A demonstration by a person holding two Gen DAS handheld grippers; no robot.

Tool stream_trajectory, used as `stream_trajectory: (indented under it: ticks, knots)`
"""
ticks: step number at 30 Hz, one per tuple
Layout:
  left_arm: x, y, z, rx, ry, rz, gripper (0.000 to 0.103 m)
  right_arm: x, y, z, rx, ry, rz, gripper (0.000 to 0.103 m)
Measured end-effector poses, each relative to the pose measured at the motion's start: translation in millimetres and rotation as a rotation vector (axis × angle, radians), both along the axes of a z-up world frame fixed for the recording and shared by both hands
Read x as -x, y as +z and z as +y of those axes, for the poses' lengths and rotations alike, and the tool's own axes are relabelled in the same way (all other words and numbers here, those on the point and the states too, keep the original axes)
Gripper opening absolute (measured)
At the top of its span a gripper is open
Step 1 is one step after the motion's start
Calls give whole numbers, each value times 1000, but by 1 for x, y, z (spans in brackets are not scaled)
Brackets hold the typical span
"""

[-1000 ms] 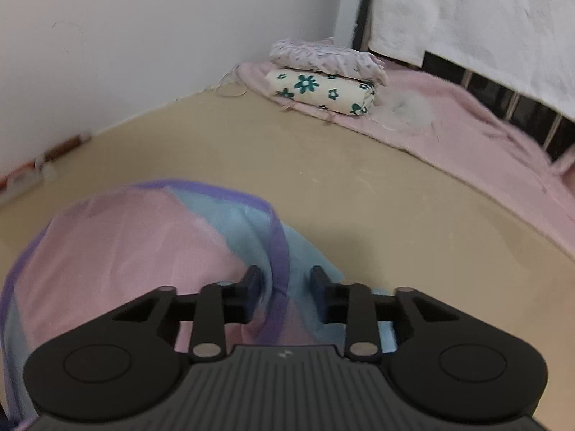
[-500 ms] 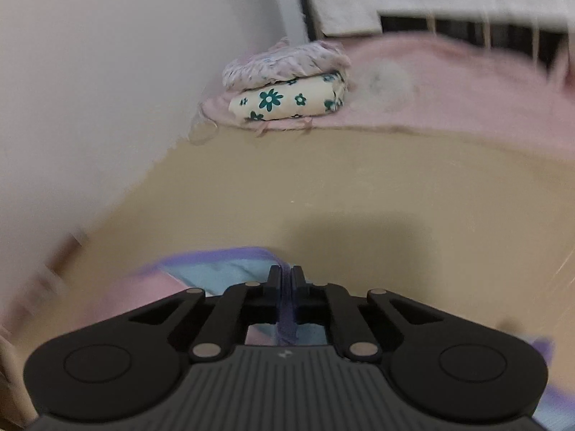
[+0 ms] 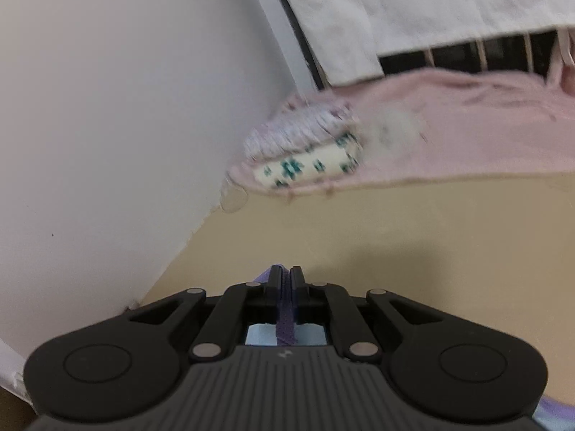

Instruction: Fold clothes

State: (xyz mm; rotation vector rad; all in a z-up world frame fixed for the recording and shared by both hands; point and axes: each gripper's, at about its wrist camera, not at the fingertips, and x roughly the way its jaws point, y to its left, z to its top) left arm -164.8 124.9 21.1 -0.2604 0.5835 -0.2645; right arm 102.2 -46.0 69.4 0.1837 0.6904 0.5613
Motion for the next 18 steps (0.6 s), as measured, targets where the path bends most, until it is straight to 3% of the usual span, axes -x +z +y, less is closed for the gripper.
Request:
stream_trajectory:
  ticks: [3, 5, 7, 8, 9, 11, 14, 16, 18]
  knots:
    - [-9, -8, 13, -16, 86, 42, 2, -11, -28, 43, 163, 33, -36, 8]
    - [-10, -6, 18, -30, 118, 47, 5, -13, -41, 49, 227, 47, 0, 8]
    - [-8, 1, 23, -35, 136, 16, 10, 5, -26, 22, 168, 55, -38, 22]
    - [-8, 8, 23, -40, 128, -14, 11, 16, -19, 5, 146, 58, -64, 40]
    - [-11, 13, 19, -53, 110, -33, 16, 31, -10, -21, 142, 59, -108, 48]
    - [-28, 21, 3, -100, 47, -62, 20, 61, 5, -71, 148, 50, -182, 47]
    - [-65, 19, -26, -183, -34, -61, 29, 79, -10, -132, 282, -33, -126, 30]
    - [-93, 14, -46, -242, -81, -47, 28, 82, -30, -149, 353, -39, -93, 29]
    - [-108, 7, -52, -287, -75, -19, 28, 80, -42, -152, 358, -18, -87, 31]
